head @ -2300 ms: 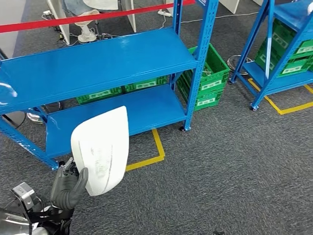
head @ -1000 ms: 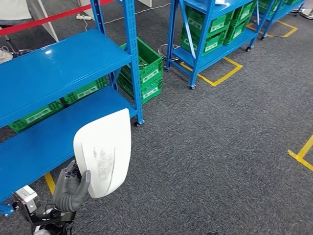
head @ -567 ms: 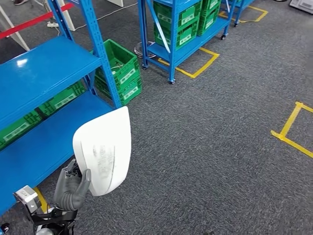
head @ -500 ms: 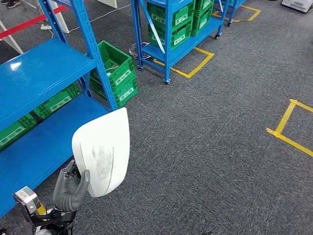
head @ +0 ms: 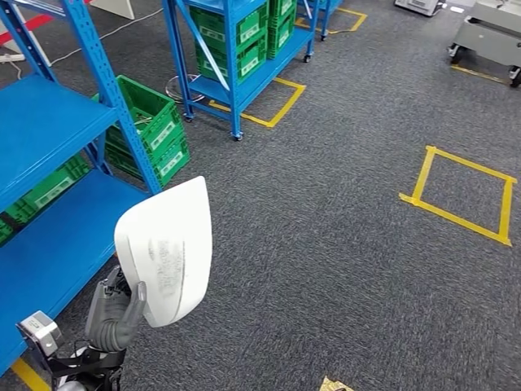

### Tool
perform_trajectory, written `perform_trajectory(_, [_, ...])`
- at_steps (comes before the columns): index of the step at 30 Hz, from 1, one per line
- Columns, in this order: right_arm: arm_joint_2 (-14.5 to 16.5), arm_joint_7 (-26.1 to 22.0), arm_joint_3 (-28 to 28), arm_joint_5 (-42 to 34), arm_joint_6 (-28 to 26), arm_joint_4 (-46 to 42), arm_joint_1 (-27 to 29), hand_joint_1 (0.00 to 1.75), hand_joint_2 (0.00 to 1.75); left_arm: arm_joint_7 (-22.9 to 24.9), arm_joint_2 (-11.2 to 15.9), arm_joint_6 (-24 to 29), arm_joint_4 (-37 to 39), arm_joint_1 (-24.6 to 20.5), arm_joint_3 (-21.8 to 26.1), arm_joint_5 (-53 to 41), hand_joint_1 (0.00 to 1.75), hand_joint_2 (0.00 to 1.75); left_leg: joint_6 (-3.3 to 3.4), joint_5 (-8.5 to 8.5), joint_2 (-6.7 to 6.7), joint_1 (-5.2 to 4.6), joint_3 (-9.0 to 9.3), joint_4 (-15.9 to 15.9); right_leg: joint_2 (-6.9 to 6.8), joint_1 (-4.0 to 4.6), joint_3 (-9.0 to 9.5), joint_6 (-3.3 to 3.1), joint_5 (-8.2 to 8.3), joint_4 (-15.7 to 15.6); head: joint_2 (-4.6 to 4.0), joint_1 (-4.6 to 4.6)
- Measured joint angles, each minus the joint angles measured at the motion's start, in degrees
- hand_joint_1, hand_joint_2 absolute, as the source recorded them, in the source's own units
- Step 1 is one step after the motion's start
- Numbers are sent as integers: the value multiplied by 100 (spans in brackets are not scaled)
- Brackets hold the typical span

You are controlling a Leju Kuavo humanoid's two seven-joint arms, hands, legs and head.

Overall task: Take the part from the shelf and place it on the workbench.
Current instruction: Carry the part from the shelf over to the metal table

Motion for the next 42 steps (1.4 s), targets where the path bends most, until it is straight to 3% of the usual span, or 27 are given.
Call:
perform_trajectory(1, [2,-1,9,4,-3,0,3,0,0,1,-9,-3,1,3,7,13,175,175,5,-6,76,-11,4,1,-27,-1,-68,-1,-45,182,0,0])
perform_trajectory(2, [3,-9,16,1,-4,0,14,0,0,1,-21,-7,1,3,16,26,175,175,6,-14,143,-17,13,2,-45,-1,-18,-7,22,131,0,0])
perform_trajectory(3, [3,-22,22,1,-5,0,25,0,0,1,-34,-13,1,3,26,37,175,175,-1,-25,203,-20,30,2,-83,1,149,-17,178,-144,0,1])
perform_trajectory(5, [6,-43,36,14,-5,0,32,0,0,1,-60,-38,-1,2,51,45,175,175,-39,-61,303,-39,75,7,-307,24,612,-49,486,-927,0,1])
perform_trajectory(7, [14,-37,61,33,-8,0,21,0,0,1,-77,-64,-1,1,68,49,175,175,-88,-85,383,-68,103,11,-444,58,834,-94,588,-1327,0,-10])
perform_trajectory(9, [19,-25,76,40,-12,0,22,0,0,1,-90,-76,-1,-3,77,51,175,175,-136,-90,470,-71,116,-7,-341,76,818,-153,597,-1361,0,-15])
perform_trajectory(11, [22,-13,78,39,-20,0,35,0,0,0,-101,-79,-1,-8,83,52,175,175,-196,-195,363,-50,78,93,-219,59,812,-223,627,-1394,0,-24])
perform_trajectory(12, [23,-8,78,33,-26,0,33,0,0,0,-103,-83,-1,-10,88,55,175,175,-221,-328,251,-42,-12,297,-155,43,816,-255,643,-1411,-1,-37])
perform_trajectory(14, [30,-10,76,23,-37,0,23,0,0,0,-103,-98,1,-8,99,64,175,175,-243,-691,45,-34,-374,1040,-18,31,810,-287,653,-1416,-1,-62])
perform_trajectory(15, [32,-14,77,23,-36,0,21,0,0,1,-103,-108,1,-5,105,68,175,175,-248,-812,9,-34,-567,1400,55,30,809,-293,654,-1416,-1,-69])
perform_trajectory(16, [34,-13,78,26,-35,0,25,0,0,1,-103,-116,1,-4,108,74,175,175,-250,-829,-12,-32,-697,1612,131,29,809,-296,654,-1416,0,-70])
perform_trajectory(17, [36,-9,78,29,-34,0,32,0,0,2,-103,-123,1,-5,109,80,175,175,-251,-723,-28,-26,-725,1605,208,26,812,-293,657,-1415,0,-69])
perform_trajectory(18, [40,-3,78,33,-34,0,37,0,0,3,-103,-130,1,-6,110,85,175,175,-253,-521,-56,-15,-640,1371,287,18,817,-286,660,-1413,-1,-69])
perform_trajectory(20, [47,5,78,54,-37,0,35,0,0,8,-105,-140,0,-8,111,90,175,175,-270,-115,-277,36,-308,605,443,13,805,-240,663,-1386,-2,-77])
perform_trajectory(22, [51,21,80,75,-45,0,28,0,0,18,-111,-141,2,-9,114,93,175,175,-250,19,-476,64,-109,138,574,10,755,-167,673,-1362,-1,-84])
perform_trajectory(24, [53,27,81,85,-52,0,49,0,0,23,-121,-139,3,-12,124,99,175,175,-168,19,-428,47,-98,78,679,-16,699,-87,707,-1385,0,-83])
perform_trajectory(25, [57,26,81,97,-54,0,67,0,0,20,-127,-140,2,-14,132,103,175,175,-124,32,-368,41,-94,67,637,-19,673,-54,702,-1374,-1,-82])
perform_trajectory(27, [64,28,85,122,-56,0,72,0,0,16,-143,-143,0,-15,146,106,175,175,-41,49,-232,37,-83,44,349,-4,505,-9,506,-1069,-1,-44])
perform_trajectory(29, [69,25,96,138,-57,0,48,0,0,16,-150,-146,-1,-6,163,108,175,175,3,39,-81,6,-81,44,44,7,167,16,120,-341,0,-9])
perform_trajectory(31, [69,21,115,162,-56,0,44,0,0,16,-151,-149,0,1,179,108,175,175,16,29,73,-18,-77,44,-25,3,-71,23,-80,203,0,-9])
perform_trajectory(32, [69,27,122,175,-56,0,52,0,0,17,-152,-150,0,1,187,108,175,175,18,24,142,-24,-71,45,-37,4,-34,18,-24,171,0,-8])
perform_trajectory(33, [69,37,126,183,-55,0,59,0,0,19,-155,-150,-1,1,195,108,175,175,13,18,204,-28,-61,45,-62,6,116,7,117,-75,0,-8])
perform_trajectory(35, [69,52,128,190,-55,0,54,0,0,20,-164,-149,-1,1,215,108,175,175,-18,-7,306,-47,-31,50,-253,29,576,-30,432,-867,0,-6])
perform_trajectory(37, [74,55,132,192,-56,0,35,0,0,22,-170,-148,-1,3,229,108,175,175,-71,-28,386,-69,-9,60,-379,61,833,-82,559,-1313,-1,-16])
perform_trajectory(39, [79,56,135,192,-57,0,36,0,0,25,-176,-147,-1,1,234,108,175,175,-129,-30,463,-63,2,53,-292,79,835,-145,578,-1355,-1,-25])
perform_trajectory(40, [79,55,135,192,-58,0,44,0,0,25,-179,-147,-1,-2,234,108,175,175,-163,-50,437,-50,4,64,-241,74,834,-179,595,-1374,0,-26])
perform_trajectory(42, [80,45,140,199,-59,0,44,0,0,19,-182,-151,-2,-1,235,108,175,175,-221,-249,245,-30,-102,324,-129,46,848,-248,634,-1419,0,-45])
